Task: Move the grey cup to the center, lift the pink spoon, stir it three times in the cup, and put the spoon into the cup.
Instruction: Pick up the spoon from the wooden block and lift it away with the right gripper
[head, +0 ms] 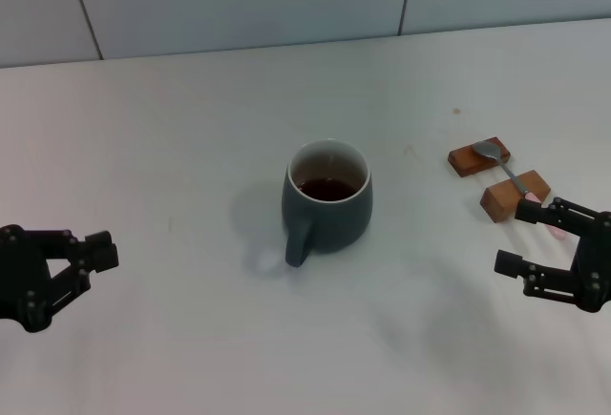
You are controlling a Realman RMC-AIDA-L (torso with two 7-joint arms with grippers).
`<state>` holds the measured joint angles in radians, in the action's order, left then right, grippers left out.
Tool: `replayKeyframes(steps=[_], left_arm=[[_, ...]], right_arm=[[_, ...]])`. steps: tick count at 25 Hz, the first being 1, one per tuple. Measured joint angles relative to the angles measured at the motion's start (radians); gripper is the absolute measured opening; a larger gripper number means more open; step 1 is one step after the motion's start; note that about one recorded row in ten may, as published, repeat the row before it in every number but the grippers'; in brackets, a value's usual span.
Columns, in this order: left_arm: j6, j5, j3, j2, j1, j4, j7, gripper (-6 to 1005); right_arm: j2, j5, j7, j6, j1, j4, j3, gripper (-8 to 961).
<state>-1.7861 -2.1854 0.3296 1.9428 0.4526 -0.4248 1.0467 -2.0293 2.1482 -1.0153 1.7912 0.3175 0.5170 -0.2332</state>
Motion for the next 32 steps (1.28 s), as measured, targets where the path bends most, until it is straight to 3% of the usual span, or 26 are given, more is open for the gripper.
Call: replayKeyframes(steps=[5, 10, 19, 22, 27, 29, 32], left_arm=[[0.016, 0.001, -0.011, 0.008, -0.002, 0.0, 0.003, 103], [0.029, 0.001, -0.012, 0.009, -0.005, -0.002, -0.012, 334], [0.03, 0.002, -0.011, 0.012, -0.009, -0.003, -0.025, 565], [0.03, 0.002, -0.013, 0.011, -0.009, -0.003, -0.025, 834], [0.03, 0.003, -0.027, 0.017, -0.008, -0.028, -0.026, 835], [0.03, 0.003, -0.045, 0.019, -0.008, -0.04, -0.027, 835], [0.029, 0.003, -0.049, 0.016, -0.007, -0.043, -0.031, 835]], right_arm=[[0.0, -0.001, -0.023, 0.01, -0.004, 0.0, 0.0, 814], [-0.001, -0.001, -0.028, 0.013, -0.009, 0.0, 0.0, 811], [-0.007, -0.017, -0.026, 0.027, -0.023, -0.032, -0.001, 806], [-0.006, -0.051, -0.026, 0.049, -0.032, -0.054, 0.0, 805], [-0.011, -0.182, -0.037, 0.127, -0.071, -0.153, 0.0, 802], [-0.012, -0.295, -0.047, 0.143, -0.101, -0.28, 0.0, 801], [-0.017, -0.362, -0.067, 0.148, -0.119, -0.368, 0.0, 799]])
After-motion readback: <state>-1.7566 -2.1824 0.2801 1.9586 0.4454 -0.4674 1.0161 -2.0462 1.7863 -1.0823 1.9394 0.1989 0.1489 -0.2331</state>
